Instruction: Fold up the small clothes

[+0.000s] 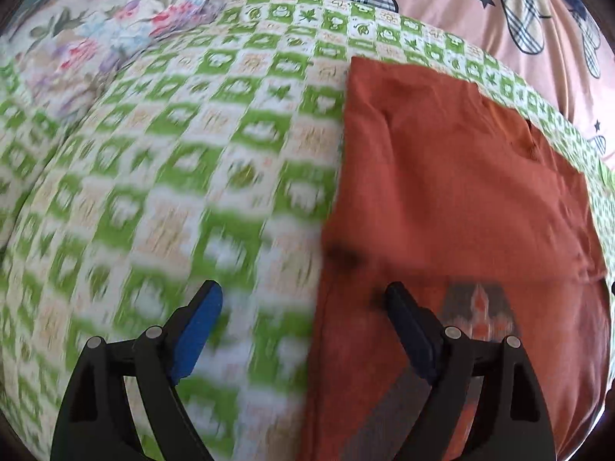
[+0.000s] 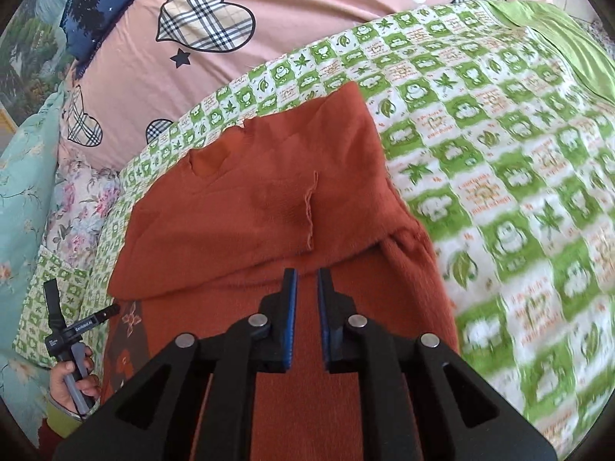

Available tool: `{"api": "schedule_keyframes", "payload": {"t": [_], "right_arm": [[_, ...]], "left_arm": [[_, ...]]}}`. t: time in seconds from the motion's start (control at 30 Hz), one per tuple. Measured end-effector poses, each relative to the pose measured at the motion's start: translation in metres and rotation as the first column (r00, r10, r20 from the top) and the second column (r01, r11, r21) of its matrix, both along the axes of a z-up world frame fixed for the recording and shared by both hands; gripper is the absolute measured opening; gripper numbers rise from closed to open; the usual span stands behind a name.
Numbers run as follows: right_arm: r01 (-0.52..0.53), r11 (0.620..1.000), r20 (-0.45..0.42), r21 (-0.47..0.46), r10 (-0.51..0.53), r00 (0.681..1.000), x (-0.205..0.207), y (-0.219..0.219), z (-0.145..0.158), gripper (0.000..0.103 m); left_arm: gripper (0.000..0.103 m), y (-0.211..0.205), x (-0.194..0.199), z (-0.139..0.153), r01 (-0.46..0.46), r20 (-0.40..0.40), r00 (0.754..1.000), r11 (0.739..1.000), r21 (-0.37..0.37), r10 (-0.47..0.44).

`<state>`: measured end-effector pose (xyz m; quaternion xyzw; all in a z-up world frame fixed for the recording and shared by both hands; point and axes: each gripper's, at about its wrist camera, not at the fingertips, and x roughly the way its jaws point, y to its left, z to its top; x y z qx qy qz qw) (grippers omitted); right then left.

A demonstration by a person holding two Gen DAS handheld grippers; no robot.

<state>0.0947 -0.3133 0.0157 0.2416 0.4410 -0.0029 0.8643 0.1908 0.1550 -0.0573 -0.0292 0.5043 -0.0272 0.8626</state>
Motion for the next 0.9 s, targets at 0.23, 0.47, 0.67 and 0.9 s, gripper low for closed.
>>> {"api": "schedule_keyframes", "payload": {"t": [0.23, 0.47, 0.67, 0.9], "right_arm": [[-0.012, 0.999, 0.003, -0.033, 0.012, 1.000, -0.055, 0.006, 0.006, 0.051], [-0.026, 1.000, -0.024, -0.018, 0.025, 0.999, -0.105, -0.003, 0.004, 0.053], [-0.059, 0.997, -0.024, 0.051, 0.060, 0.998, -0.154, -0.021, 0.003, 0.057], [-0.246, 0.951, -0.014, 0.187, 0.253, 0.967, -0.189, -0.008, -0.017, 0.059]], "left_arm": [[0.088, 0.003, -0.078, 0.006, 0.113, -0.011, 0.993, 0.987, -0.114, -0.115], [0.090, 0.001, -0.146, 0.005, 0.199, -0.021, 0.978, 0.964, -0.176, -0.206], [0.093, 0.001, -0.204, 0.004, 0.317, 0.025, 0.947, 0.923, -0.218, -0.319], [0.093, 0.011, -0.239, 0.004, 0.377, 0.077, 0.924, 0.851, -0.366, -0.376]]}}
